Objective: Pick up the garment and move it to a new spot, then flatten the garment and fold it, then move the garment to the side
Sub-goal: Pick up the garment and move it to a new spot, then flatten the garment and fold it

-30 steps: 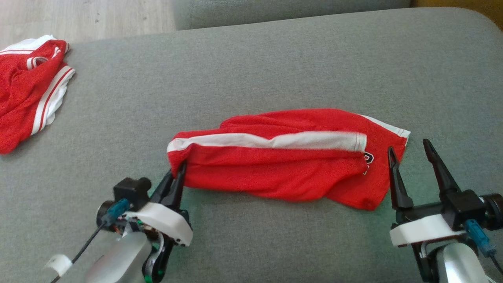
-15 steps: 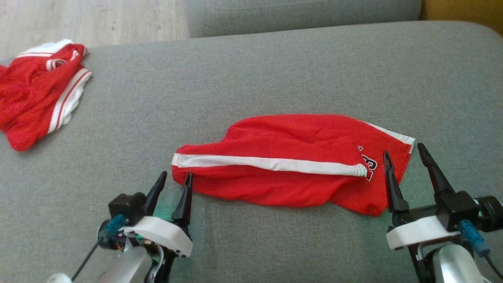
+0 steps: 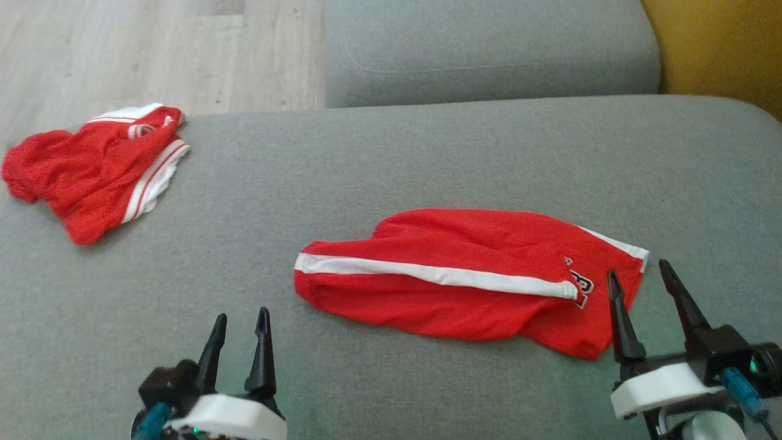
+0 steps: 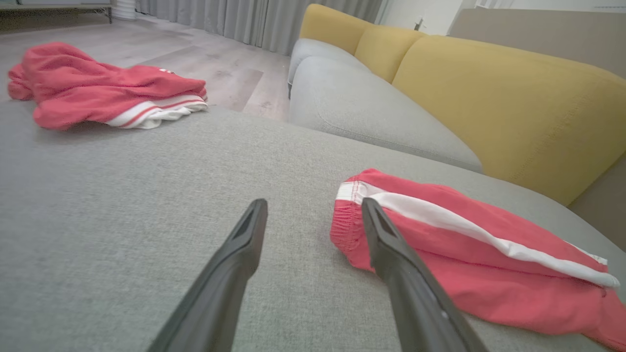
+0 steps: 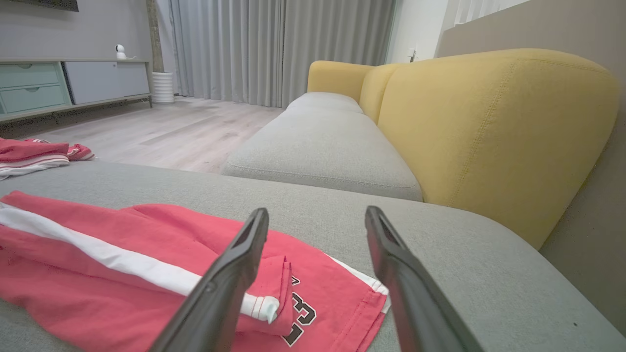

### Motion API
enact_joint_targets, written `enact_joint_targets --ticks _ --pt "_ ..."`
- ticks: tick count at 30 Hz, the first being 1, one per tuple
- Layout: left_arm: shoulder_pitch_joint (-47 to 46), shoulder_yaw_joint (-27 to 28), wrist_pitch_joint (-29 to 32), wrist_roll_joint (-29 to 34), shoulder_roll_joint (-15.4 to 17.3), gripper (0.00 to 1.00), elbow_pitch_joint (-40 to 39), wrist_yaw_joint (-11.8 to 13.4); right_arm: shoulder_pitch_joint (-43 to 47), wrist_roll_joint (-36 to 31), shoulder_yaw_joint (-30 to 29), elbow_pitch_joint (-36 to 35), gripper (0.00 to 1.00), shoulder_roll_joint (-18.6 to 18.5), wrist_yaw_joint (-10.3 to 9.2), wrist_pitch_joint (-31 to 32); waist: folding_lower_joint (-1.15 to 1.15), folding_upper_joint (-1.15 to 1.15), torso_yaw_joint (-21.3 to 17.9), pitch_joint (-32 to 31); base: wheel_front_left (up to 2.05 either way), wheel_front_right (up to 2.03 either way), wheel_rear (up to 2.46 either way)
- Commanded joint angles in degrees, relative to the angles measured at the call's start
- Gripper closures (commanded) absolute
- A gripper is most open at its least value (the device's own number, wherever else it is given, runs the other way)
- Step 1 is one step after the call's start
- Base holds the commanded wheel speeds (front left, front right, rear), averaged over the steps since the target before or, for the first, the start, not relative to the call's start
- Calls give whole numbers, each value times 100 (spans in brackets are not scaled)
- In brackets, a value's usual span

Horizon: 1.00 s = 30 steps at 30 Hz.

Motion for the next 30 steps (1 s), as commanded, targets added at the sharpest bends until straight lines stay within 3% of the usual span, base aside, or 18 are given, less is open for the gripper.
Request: enact_joint_targets --ticks 1,10,30 --pt "-105 289 -71 75 17 0 -247 49 -130 67 113 -145 0 -24 -4 -15 1 0 109 -100 0 0 0" --pt "467 497 -71 520 114 0 -473 276 170 419 120 111 0 -24 -4 -65 1 0 291 -278 0 0 0" --pt "585 375 174 595 270 0 -633 436 158 537 158 509 0 -24 -4 -173 1 0 306 -282 0 0 0"
